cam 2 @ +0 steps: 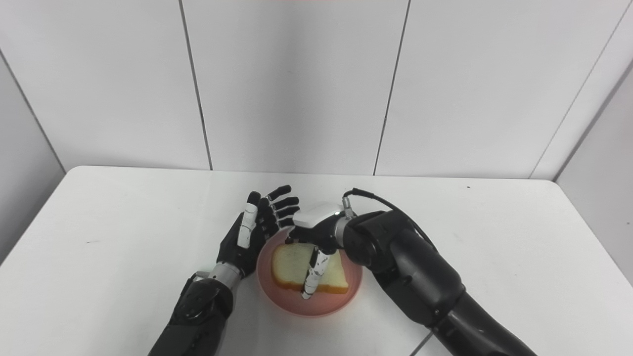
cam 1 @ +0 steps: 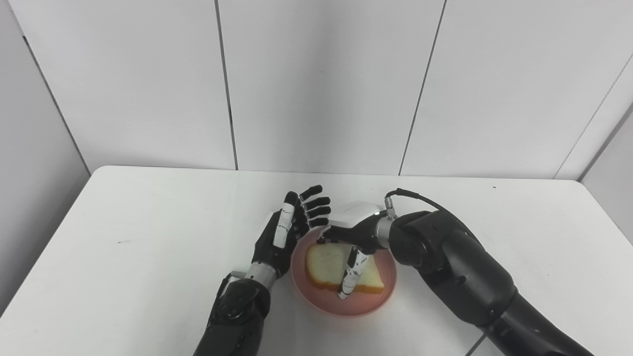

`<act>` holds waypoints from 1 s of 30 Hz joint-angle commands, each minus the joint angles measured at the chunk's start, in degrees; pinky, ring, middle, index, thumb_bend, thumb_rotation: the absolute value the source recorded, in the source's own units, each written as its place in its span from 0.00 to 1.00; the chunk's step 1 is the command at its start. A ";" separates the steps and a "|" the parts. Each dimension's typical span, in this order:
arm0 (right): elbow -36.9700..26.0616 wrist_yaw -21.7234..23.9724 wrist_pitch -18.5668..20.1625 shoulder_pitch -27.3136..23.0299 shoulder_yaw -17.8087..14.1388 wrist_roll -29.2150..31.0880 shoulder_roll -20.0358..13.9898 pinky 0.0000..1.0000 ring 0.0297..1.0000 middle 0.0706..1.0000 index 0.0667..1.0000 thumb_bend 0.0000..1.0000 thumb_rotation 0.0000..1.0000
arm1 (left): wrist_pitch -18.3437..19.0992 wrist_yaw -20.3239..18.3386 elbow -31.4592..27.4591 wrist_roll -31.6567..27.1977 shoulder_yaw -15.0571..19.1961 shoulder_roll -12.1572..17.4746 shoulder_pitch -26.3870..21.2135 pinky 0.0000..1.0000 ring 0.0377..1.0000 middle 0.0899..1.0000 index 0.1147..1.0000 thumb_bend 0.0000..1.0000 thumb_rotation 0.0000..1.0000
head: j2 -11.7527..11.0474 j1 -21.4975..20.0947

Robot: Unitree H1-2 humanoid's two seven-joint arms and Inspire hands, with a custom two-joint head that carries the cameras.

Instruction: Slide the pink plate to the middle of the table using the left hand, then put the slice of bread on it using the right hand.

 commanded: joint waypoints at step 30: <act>-2.75 -35.98 -16.78 14.32 -31.52 24.20 3.97 0.64 0.73 0.73 0.71 0.80 0.36 | 5.09 1.16 -1.55 0.89 -0.81 0.56 4.70 0.69 0.77 0.75 0.72 0.95 0.92 | 0.61 -0.49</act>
